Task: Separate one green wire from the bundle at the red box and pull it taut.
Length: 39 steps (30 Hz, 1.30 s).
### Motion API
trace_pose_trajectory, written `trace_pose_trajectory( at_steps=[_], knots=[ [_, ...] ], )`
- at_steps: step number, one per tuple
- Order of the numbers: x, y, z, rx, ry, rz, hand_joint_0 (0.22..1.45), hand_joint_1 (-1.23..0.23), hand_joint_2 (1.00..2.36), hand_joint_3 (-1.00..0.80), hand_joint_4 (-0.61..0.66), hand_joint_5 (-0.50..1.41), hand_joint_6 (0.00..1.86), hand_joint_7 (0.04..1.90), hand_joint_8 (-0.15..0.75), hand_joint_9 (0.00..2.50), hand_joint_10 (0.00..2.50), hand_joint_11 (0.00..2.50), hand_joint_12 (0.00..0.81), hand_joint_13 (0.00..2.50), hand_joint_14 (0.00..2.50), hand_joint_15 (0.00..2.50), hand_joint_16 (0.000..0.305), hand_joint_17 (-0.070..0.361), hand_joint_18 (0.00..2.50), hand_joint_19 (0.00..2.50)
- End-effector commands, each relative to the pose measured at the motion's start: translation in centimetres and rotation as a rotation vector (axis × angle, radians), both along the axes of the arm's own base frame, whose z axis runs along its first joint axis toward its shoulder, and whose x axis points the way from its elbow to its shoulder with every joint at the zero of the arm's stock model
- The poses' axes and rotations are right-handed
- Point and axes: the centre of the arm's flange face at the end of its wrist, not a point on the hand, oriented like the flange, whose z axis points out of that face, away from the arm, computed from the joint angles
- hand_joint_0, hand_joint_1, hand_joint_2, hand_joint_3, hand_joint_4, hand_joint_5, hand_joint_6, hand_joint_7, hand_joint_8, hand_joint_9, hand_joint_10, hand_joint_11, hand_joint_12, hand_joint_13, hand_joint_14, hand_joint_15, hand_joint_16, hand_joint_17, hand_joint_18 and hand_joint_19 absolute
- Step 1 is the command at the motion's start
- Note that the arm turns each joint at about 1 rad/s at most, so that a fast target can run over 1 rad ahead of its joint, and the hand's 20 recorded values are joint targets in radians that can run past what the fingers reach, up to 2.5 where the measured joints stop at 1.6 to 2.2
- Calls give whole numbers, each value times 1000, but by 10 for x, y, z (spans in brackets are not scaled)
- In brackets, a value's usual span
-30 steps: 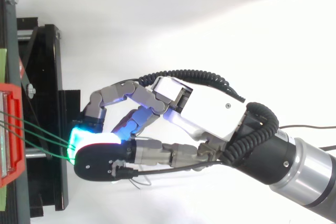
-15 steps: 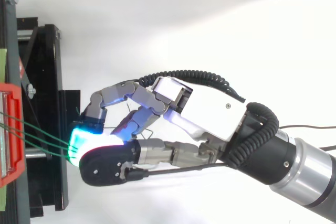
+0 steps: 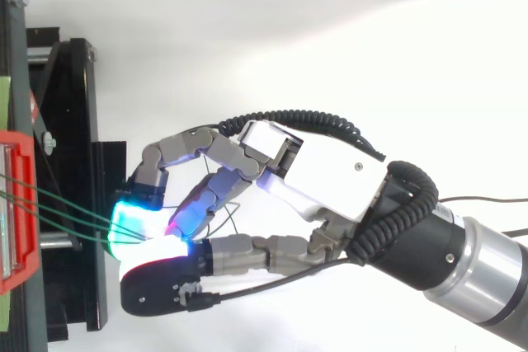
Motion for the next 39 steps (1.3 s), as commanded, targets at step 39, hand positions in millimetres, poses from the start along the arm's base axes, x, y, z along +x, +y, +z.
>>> trace_pose_trajectory(
  at_steps=[39],
  knots=[
    [0, -2, 0, -1, 4, -1, 744, -833, 1004, -451, -28, -200, 910, 1007, 274, 1157, 22, 946, 341, 1028, 19, 529, 46, 103, 850, 362]
  ],
)
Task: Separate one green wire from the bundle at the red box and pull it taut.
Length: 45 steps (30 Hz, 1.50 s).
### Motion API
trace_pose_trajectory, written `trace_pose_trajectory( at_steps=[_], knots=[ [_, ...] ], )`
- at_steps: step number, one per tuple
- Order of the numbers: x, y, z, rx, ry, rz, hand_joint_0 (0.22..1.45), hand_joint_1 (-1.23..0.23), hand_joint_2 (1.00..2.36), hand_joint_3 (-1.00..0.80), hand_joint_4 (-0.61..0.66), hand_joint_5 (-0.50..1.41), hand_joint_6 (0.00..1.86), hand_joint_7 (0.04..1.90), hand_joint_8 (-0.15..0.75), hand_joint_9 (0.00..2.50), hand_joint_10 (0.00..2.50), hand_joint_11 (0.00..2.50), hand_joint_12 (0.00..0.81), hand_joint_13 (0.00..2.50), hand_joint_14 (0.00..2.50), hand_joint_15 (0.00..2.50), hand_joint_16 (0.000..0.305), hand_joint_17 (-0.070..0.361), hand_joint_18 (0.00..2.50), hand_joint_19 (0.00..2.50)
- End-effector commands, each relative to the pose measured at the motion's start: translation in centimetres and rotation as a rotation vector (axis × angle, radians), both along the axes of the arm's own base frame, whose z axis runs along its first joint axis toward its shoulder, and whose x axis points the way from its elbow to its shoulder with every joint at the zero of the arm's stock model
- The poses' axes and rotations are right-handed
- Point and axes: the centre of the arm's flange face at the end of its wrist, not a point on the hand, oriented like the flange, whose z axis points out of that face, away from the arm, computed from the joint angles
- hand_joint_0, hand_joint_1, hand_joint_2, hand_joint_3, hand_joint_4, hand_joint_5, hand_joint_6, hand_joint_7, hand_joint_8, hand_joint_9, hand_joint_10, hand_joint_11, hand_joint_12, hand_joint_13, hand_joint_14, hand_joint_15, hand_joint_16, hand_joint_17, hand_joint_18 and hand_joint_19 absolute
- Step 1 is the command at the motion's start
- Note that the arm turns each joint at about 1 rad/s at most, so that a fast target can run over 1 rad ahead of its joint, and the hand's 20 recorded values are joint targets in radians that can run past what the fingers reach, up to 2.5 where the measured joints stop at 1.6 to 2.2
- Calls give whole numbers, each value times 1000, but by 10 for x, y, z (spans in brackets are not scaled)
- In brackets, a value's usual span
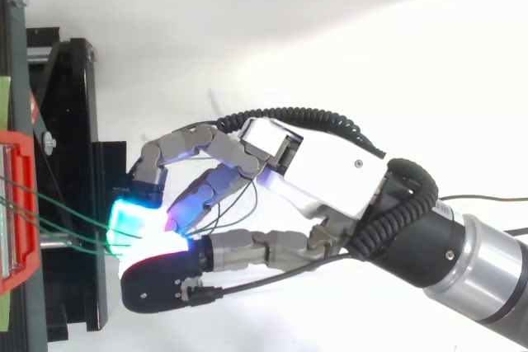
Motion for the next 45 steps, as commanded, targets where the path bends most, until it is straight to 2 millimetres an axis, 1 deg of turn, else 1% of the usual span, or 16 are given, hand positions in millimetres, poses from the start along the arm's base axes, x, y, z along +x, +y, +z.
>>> trace_pose_trajectory(
  at_steps=[1, 3, 8, 10, 15, 16, 17, 19, 21, 25, 26, 31, 34, 40, 42, 45],
  knots=[
    [0, 0, 0, -1, 4, 0, 748, -833, 1002, -472, -31, -200, 909, 1017, 280, 1156, 23, 953, 339, 1027, 19, 529, 45, 102, 846, 362],
    [0, 0, 0, -1, 4, 0, 760, -824, 1000, -500, -20, -201, 909, 1018, 276, 1156, 22, 953, 337, 1026, 19, 522, 45, 101, 844, 364],
    [0, 1, 0, -1, 4, 0, 689, -803, 1000, -500, 71, -194, 899, 1008, 273, 1166, 22, 944, 337, 1031, 19, 534, 45, 101, 843, 376],
    [0, 2, 0, -1, 2, 1, 586, -726, 1000, -500, 101, -189, 897, 1012, 277, 1194, 21, 936, 346, 1052, 19, 536, 45, 102, 857, 397],
    [-1, 2, 0, -1, 4, 1, 489, -583, 1000, -500, 136, -184, 891, 996, 306, 1236, 17, 939, 380, 1096, 18, 532, 52, 117, 920, 391],
    [0, 2, 0, -1, 2, 1, 486, -570, 1000, -500, 138, -184, 890, 996, 309, 1237, 21, 936, 383, 1097, 19, 529, 52, 118, 924, 389],
    [-1, 2, 0, -1, 4, 1, 482, -500, 1000, -500, 141, -183, 888, 994, 315, 1247, 20, 931, 391, 1111, 17, 529, 53, 120, 933, 396],
    [-1, 2, 0, -1, 4, 3, 501, -478, 1000, -500, 138, -184, 885, 1002, 310, 1250, 20, 933, 383, 1107, 17, 532, 52, 118, 933, 404],
    [0, 2, 0, -1, 2, 3, 586, -443, 1000, -500, 113, -185, 877, 1035, 293, 1249, 21, 944, 369, 1098, 18, 545, 48, 108, 905, 438],
    [0, 2, 0, -1, 2, 3, 612, -494, 1009, -396, 102, -182, 876, 1062, 294, 1252, 24, 947, 366, 1101, 20, 546, 48, 107, 904, 438],
    [0, 2, 0, -1, 2, 3, 604, -533, 1014, -311, 91, -183, 878, 1065, 296, 1238, 23, 949, 371, 1101, 19, 548, 48, 108, 906, 440],
    [0, 2, 0, 1, 2, 3, 603, -637, 1017, -198, 115, -190, 887, 1049, 306, 1197, 22, 950, 381, 1091, 18, 541, 50, 113, 914, 423],
    [0, 2, 0, -1, 2, 1, 614, -709, 1019, -195, 120, -197, 889, 1053, 304, 1180, 22, 951, 369, 1072, 19, 550, 49, 111, 896, 432],
    [0, 2, 0, -1, 2, 1, 634, -756, 1016, -255, 116, -206, 894, 1026, 294, 1143, 21, 966, 364, 1060, 21, 552, 49, 110, 886, 432],
    [0, 2, 0, -1, 2, 1, 636, -757, 1014, -308, 122, -208, 895, 1011, 293, 1143, 21, 952, 360, 1060, 21, 551, 49, 110, 884, 430],
    [0, 2, 0, 1, 2, 1, 617, -697, 1010, -380, 130, -207, 896, 1000, 286, 1143, 21, 943, 360, 1066, 19, 550, 49, 109, 886, 432]
  ],
)
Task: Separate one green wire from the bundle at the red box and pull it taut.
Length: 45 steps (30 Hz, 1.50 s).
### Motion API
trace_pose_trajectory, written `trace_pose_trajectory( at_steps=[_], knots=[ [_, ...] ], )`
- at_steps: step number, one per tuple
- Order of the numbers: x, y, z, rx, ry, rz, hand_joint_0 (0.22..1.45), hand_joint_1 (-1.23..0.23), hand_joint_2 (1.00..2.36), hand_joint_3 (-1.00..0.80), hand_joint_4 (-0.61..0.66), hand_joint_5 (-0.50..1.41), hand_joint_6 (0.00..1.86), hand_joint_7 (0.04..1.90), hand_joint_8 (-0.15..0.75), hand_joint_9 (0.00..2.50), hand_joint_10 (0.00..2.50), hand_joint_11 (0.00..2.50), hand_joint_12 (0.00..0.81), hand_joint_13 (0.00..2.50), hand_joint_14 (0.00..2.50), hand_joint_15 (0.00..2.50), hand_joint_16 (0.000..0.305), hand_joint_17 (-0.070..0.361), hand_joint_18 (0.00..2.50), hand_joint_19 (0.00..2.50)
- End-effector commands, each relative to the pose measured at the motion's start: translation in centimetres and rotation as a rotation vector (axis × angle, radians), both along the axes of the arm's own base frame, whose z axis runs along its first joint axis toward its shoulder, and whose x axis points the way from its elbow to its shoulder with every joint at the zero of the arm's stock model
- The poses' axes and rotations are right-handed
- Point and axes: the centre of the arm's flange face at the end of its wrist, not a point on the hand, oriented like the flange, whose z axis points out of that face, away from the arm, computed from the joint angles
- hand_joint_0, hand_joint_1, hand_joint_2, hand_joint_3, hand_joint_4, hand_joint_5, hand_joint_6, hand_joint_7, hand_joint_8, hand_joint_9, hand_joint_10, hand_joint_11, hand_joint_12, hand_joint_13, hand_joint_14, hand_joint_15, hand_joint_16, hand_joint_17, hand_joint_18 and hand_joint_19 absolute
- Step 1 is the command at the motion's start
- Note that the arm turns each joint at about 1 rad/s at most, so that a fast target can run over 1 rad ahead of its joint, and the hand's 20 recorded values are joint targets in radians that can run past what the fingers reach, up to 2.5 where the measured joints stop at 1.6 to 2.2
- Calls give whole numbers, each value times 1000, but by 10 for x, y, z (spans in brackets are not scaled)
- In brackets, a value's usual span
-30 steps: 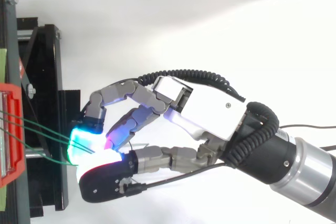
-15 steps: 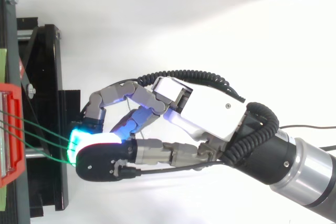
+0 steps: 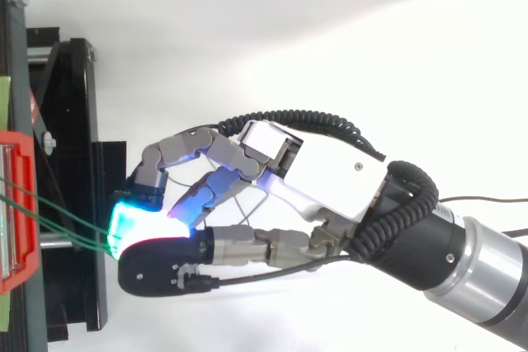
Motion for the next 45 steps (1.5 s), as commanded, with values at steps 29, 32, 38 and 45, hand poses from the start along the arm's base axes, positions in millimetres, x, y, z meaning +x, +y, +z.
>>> trace_pose_trajectory(
  at_steps=[29, 32, 38, 45],
  knots=[
    [0, -1, 0, 1, 0, 0, 680, -846, 1000, -500, 102, -206, 907, 994, 276, 1123, 22, 951, 342, 1032, 19, 538, 46, 104, 853, 393],
    [0, -2, 0, 0, 1, -2, 583, -776, 1000, -500, 117, -204, 903, 999, 282, 1148, 21, 954, 350, 1045, 19, 546, 47, 106, 858, 405],
    [-1, -7, 5, 10, 15, -3, 555, -658, 1000, -500, 124, -193, 890, 1022, 297, 1208, 22, 952, 369, 1085, 20, 548, 49, 111, 888, 416],
    [-3, -13, 14, 25, 49, -5, 609, -577, 1011, -356, 105, -186, 883, 1072, 296, 1243, 22, 963, 369, 1097, 19, 552, 49, 110, 900, 433]
  ],
)
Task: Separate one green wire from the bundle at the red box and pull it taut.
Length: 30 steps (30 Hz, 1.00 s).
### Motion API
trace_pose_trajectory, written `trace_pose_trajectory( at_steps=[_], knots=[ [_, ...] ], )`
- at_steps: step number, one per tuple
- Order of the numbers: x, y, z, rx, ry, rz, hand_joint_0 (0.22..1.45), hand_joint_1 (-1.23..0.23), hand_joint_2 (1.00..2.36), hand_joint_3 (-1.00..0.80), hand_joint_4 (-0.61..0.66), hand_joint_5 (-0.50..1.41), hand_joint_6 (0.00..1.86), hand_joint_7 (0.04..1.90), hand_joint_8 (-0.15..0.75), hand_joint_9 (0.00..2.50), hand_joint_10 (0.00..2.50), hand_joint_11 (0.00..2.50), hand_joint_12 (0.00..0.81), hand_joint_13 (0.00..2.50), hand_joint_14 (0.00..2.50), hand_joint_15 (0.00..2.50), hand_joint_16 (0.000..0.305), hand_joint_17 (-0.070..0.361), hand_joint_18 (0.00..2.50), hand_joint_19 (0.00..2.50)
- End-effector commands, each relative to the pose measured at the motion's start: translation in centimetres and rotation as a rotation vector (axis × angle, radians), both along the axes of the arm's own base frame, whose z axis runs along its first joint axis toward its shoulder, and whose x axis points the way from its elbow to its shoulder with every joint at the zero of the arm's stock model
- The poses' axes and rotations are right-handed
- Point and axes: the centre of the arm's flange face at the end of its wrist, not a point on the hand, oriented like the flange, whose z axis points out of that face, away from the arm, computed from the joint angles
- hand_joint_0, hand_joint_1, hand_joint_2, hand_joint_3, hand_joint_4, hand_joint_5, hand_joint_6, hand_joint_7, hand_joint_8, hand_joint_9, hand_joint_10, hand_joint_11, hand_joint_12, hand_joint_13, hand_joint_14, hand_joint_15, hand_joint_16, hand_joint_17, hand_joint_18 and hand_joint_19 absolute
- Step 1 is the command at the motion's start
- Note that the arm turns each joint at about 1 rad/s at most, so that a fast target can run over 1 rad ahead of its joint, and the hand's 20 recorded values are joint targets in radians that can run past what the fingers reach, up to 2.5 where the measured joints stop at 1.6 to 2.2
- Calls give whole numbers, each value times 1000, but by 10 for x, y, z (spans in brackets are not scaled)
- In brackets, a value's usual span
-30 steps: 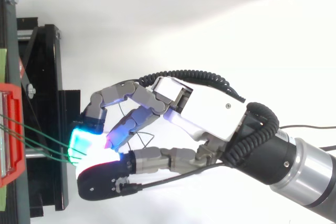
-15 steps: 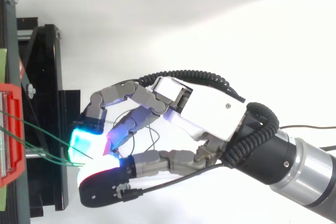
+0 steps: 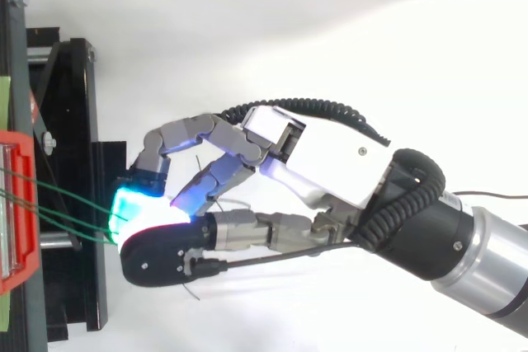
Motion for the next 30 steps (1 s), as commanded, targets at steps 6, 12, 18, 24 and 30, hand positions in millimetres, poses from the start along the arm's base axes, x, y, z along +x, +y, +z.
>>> trace_pose_trajectory(
  at_steps=[6, 12, 18, 24, 30],
  knots=[
    [-3, -4, 1, 17, 31, -1, 614, -717, 1017, -203, 100, -189, 893, 1091, 303, 1205, 21, 962, 372, 1085, 20, 544, 49, 111, 904, 422],
    [-4, -5, 1, 20, 36, -3, 665, -797, 1012, -352, 89, -201, 902, 1011, 289, 1159, 24, 965, 353, 1050, 20, 538, 48, 108, 872, 406],
    [-3, -7, 3, 21, 33, -4, 691, -823, 1000, -500, 106, -200, 899, 995, 281, 1150, 22, 961, 346, 1038, 21, 537, 47, 105, 859, 393],
    [-3, -9, 5, 19, 35, -7, 689, -823, 1000, -500, 80, -201, 898, 1024, 279, 1152, 22, 951, 346, 1032, 20, 528, 46, 104, 859, 392],
    [-3, -9, 6, 19, 33, -7, 695, -809, 1003, -468, 74, -203, 905, 1035, 274, 1143, 21, 946, 344, 1026, 19, 529, 46, 104, 858, 400]
  ],
)
